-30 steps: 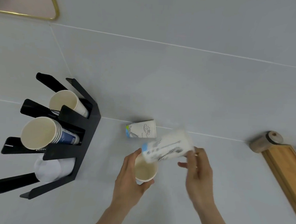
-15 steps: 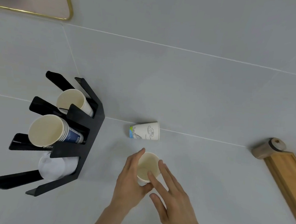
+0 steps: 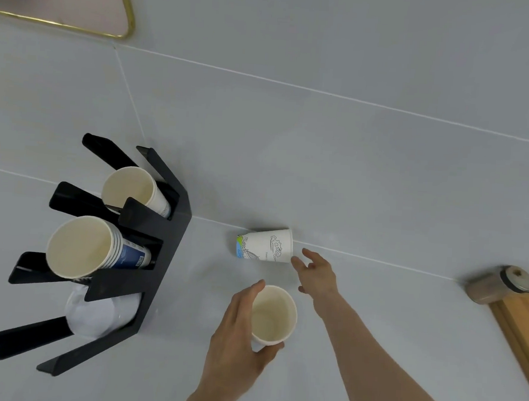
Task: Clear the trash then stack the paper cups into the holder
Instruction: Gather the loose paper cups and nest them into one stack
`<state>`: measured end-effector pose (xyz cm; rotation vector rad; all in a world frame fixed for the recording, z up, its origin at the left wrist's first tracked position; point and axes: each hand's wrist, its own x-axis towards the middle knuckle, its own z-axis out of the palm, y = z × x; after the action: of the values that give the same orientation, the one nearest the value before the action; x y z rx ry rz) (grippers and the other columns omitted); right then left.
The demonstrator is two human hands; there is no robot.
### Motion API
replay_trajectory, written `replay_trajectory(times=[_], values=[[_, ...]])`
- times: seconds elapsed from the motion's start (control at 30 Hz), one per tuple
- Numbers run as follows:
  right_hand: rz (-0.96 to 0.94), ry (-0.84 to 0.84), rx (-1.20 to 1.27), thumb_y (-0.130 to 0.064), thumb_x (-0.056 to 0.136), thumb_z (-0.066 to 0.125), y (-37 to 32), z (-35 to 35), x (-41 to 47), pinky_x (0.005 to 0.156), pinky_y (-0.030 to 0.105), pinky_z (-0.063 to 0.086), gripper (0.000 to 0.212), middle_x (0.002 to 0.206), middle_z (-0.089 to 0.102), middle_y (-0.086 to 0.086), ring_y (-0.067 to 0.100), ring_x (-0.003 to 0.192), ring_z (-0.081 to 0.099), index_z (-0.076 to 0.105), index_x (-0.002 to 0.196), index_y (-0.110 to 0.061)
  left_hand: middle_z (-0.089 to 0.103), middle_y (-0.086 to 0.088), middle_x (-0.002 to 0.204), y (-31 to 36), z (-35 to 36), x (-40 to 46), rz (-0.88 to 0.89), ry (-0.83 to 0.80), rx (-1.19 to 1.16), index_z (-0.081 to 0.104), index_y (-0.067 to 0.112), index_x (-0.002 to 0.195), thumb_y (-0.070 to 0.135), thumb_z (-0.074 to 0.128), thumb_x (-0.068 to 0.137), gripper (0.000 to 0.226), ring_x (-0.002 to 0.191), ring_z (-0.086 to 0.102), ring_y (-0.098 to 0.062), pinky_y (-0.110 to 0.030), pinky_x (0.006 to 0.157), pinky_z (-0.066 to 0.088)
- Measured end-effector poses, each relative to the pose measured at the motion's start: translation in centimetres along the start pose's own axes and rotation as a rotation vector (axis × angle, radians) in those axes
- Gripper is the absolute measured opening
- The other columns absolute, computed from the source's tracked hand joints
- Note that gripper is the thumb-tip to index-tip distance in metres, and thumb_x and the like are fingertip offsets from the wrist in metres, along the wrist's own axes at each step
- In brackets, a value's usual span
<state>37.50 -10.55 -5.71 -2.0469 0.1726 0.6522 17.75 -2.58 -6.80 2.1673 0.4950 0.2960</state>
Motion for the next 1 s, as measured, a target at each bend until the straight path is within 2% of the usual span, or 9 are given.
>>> replay_trajectory(times=[0.1, 0.23, 0.37, 0.43, 0.5, 0.67, 0.73, 0.87, 1.0], values=[[0.057, -0.047, 0.045, -0.034, 0.091, 0.072, -0.3, 1.6, 1.0, 0.086, 0.042, 0.062, 0.043, 0.127, 0.061, 0.010, 0.023, 0.099, 0.062, 0.065, 0.132, -0.026, 0.025, 0.043, 0.141, -0.1, 0.0, 0.2, 0.003, -0.009, 0.019, 0.010, 0.066, 0.141, 0.047, 0.083, 0.063, 0.108, 0.123, 0.032, 0.024, -0.008, 0.084, 0.037], [0.032, 0.005, 0.066, -0.028, 0.095, 0.064, 0.6, 2.4, 0.9, 0.090, 0.054, 0.060, 0.017, 0.101, 0.065, 0.006, 0.018, 0.069, 0.057, 0.068, 0.105, -0.014, 0.023, 0.048, 0.138, -0.1, -0.1, 0.2, -0.018, -0.014, 0.018, 0.008, 0.068, 0.139, 0.045, 0.084, 0.063, 0.110, 0.120, 0.032, 0.026, -0.002, 0.084, 0.031], [-0.079, 0.093, 0.355, -0.028, 0.102, 0.053, 0.5, 0.7, -2.1, 0.092, 0.049, 0.061, 0.017, 0.111, 0.067, 0.012, 0.029, 0.096, 0.067, 0.060, 0.095, -0.015, 0.025, 0.047, 0.138, -0.1, 0.1, 0.2, -0.016, -0.006, 0.001, 0.010, 0.067, 0.140, 0.045, 0.085, 0.063, 0.109, 0.123, 0.039, 0.013, -0.013, 0.089, 0.040], [-0.217, 0.158, 0.438, -0.030, 0.104, 0.050, -0.1, -1.2, -4.6, 0.093, 0.047, 0.060, 0.018, 0.113, 0.068, 0.006, 0.016, 0.101, 0.072, 0.058, 0.091, -0.020, 0.025, 0.046, 0.139, -0.1, 0.0, 0.2, -0.015, 0.000, -0.002, 0.011, 0.067, 0.141, 0.046, 0.084, 0.063, 0.108, 0.123, 0.039, 0.012, -0.011, 0.086, 0.038], [-0.388, 0.219, 0.418, -0.035, 0.104, 0.047, -0.4, -3.2, -7.5, 0.092, 0.044, 0.061, 0.018, 0.119, 0.067, -0.002, 0.003, 0.097, 0.072, 0.058, 0.097, -0.022, 0.026, 0.046, 0.138, 0.0, -0.1, 0.2, -0.013, -0.006, -0.005, 0.011, 0.066, 0.141, 0.047, 0.083, 0.063, 0.108, 0.121, 0.040, 0.013, -0.007, 0.083, 0.036], [-0.927, 0.337, -0.016, -0.036, 0.102, 0.046, 1.2, -6.0, -14.1, 0.085, 0.017, 0.055, 0.022, 0.146, 0.050, -0.004, 0.011, 0.121, 0.061, 0.061, 0.106, -0.021, 0.031, 0.044, 0.137, 0.5, -0.4, 0.1, -0.046, -0.005, -0.038, 0.014, 0.067, 0.139, 0.046, 0.085, 0.060, 0.108, 0.117, 0.045, 0.014, -0.006, 0.077, 0.038], [-1.041, 0.346, -0.219, -0.028, 0.099, 0.050, 2.4, -5.9, -15.1, 0.075, 0.026, 0.057, 0.013, 0.145, 0.051, 0.003, 0.012, 0.109, 0.064, 0.059, 0.101, -0.019, 0.029, 0.047, 0.138, 0.9, -0.5, 0.1, -0.052, -0.005, -0.059, 0.011, 0.068, 0.139, 0.042, 0.087, 0.059, 0.113, 0.120, 0.043, 0.015, -0.011, 0.082, 0.043], [-1.040, 0.212, -0.444, -0.037, 0.095, 0.059, 4.5, -4.4, -16.0, 0.064, 0.031, 0.061, 0.019, 0.158, 0.042, -0.004, 0.010, 0.101, 0.069, 0.066, 0.109, -0.027, 0.033, 0.042, 0.143, 1.3, -1.0, 0.0, -0.098, -0.038, -0.171, 0.008, 0.062, 0.144, 0.042, 0.092, 0.056, 0.122, 0.130, 0.045, 0.005, -0.029, 0.095, 0.054], [-0.865, 0.076, -0.314, -0.055, 0.092, 0.062, 5.5, -3.4, -15.8, 0.091, 0.026, 0.056, 0.053, 0.163, 0.034, -0.013, 0.003, 0.135, 0.053, 0.054, 0.142, -0.041, 0.030, 0.029, 0.151, 1.2, -2.3, -0.6, -0.161, -0.093, -0.336, 0.008, 0.058, 0.145, 0.059, 0.090, 0.046, 0.128, 0.135, 0.038, 0.005, -0.006, 0.095, 0.040]])
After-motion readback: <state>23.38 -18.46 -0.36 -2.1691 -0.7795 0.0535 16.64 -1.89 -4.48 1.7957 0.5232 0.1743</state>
